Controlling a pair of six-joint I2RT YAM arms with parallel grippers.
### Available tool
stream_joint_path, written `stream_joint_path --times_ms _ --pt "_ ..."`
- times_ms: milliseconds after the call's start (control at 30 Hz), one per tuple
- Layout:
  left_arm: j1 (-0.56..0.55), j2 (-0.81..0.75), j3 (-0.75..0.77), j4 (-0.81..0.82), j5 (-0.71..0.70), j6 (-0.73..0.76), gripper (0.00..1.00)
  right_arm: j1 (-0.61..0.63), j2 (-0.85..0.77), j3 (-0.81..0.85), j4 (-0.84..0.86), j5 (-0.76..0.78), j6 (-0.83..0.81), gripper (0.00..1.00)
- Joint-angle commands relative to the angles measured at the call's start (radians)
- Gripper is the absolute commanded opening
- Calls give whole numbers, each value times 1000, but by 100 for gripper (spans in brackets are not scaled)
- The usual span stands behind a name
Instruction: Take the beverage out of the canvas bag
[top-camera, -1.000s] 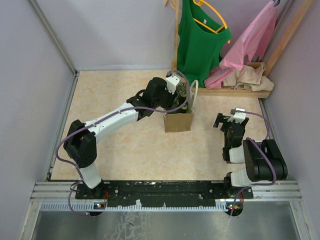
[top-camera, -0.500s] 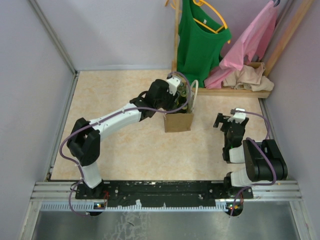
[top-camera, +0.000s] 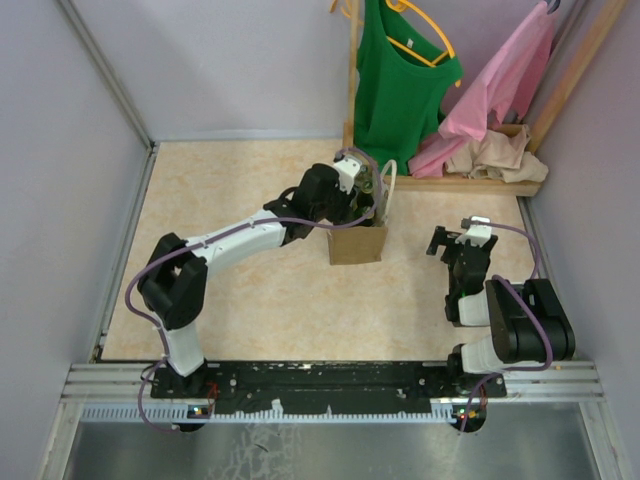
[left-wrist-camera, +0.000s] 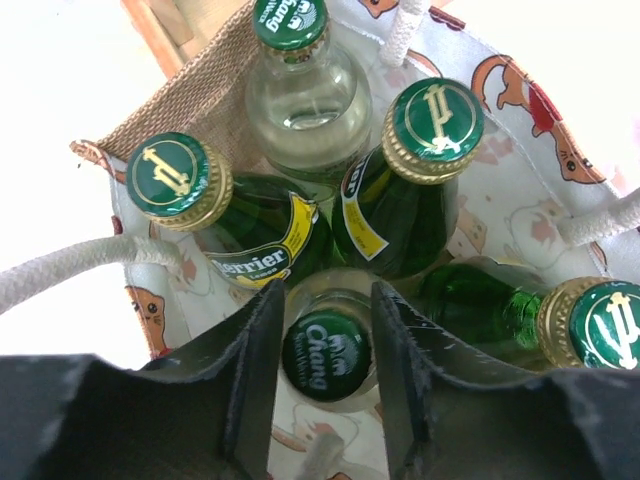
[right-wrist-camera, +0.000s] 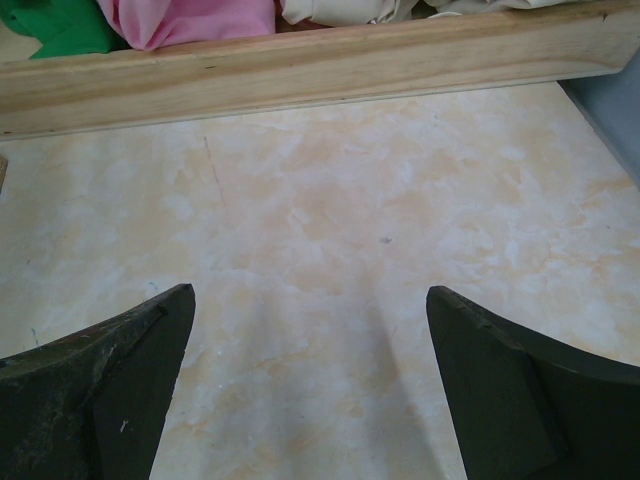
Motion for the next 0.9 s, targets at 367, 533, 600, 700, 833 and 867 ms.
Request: stream_joint_path --times_ms 367,533,600,700,833,867 --pt "15 21 31 -24 -28 15 0 9 5 34 55 6 -16 99" --pt "15 -53 49 -11 -6 47 0 9 5 33 55 6 -15 99" --pt "15 -78 68 -13 -5 60 0 9 5 34 55 6 -16 99" --pt "15 -107 106 -19 10 83 0 9 5 34 55 6 -15 99" --pt "13 -138 148 -20 32 108 0 8 5 34 55 6 -16 99" --pt "13 -144 159 -20 37 113 0 8 5 34 55 6 -16 99"
